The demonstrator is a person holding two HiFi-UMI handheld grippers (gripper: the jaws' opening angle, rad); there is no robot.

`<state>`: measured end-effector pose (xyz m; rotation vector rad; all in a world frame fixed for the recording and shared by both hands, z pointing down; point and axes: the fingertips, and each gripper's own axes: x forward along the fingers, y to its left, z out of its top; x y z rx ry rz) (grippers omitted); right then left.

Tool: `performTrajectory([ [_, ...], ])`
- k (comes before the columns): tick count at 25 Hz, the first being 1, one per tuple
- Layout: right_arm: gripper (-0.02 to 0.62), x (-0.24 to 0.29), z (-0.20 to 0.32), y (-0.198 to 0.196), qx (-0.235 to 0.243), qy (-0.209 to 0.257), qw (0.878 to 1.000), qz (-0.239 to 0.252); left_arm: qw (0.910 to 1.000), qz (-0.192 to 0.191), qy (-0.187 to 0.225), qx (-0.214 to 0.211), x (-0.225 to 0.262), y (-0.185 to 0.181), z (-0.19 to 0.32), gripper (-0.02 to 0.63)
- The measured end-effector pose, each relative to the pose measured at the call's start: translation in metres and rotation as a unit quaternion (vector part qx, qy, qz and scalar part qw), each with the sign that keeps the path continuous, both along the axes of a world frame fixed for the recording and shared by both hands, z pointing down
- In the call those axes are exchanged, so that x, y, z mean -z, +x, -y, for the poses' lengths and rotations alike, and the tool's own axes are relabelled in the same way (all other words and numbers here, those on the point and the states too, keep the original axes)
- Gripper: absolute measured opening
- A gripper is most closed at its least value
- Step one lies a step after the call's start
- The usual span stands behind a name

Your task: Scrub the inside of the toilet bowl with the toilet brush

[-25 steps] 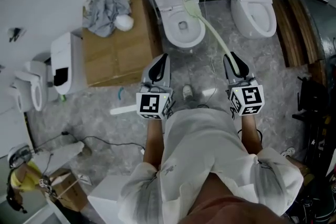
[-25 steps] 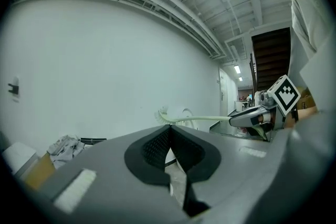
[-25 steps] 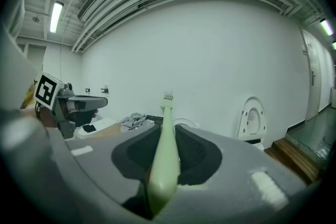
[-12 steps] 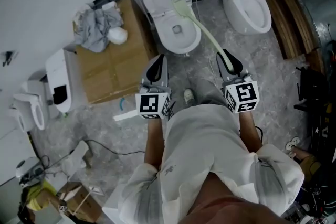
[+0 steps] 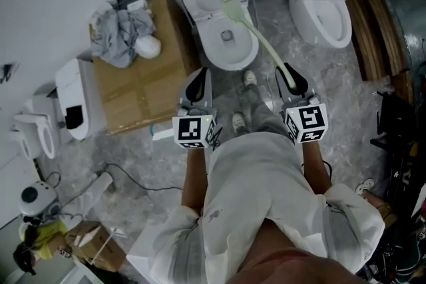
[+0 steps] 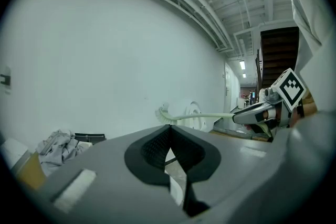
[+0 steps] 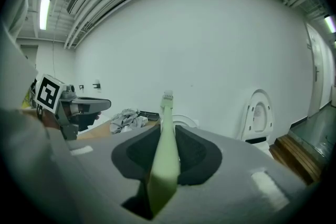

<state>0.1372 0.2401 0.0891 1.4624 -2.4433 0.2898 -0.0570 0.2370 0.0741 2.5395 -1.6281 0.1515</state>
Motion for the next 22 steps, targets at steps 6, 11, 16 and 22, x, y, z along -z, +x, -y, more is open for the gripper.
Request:
performTrajectory([
  [6, 0.092, -0.020, 0.059, -0.001, 0.022, -0.022, 0.999, 0.002, 0.9996, -0.004, -0.017, 0.023, -0.021, 0.002, 0.051, 0.017],
  [11, 0.092, -0.036, 0.108, -0.005, 0.044, -0.036, 0.998, -0.002, 0.9989, -0.008, -0.029, 0.037, -0.039, 0.007, 0.095, 0.017],
  [16, 0.092, -0.064, 0.147, -0.006, 0.063, -0.063, 0.996, -0.007, 0.9976, -0.004, -0.052, 0.045, -0.074, 0.009, 0.132, 0.017],
  [22, 0.092, -0.106, 0.185, -0.010, 0.083, -0.102, 0.991, -0.010, 0.9949, 0.001, -0.083, 0.057, -0.120, 0.011, 0.172, 0.017],
])
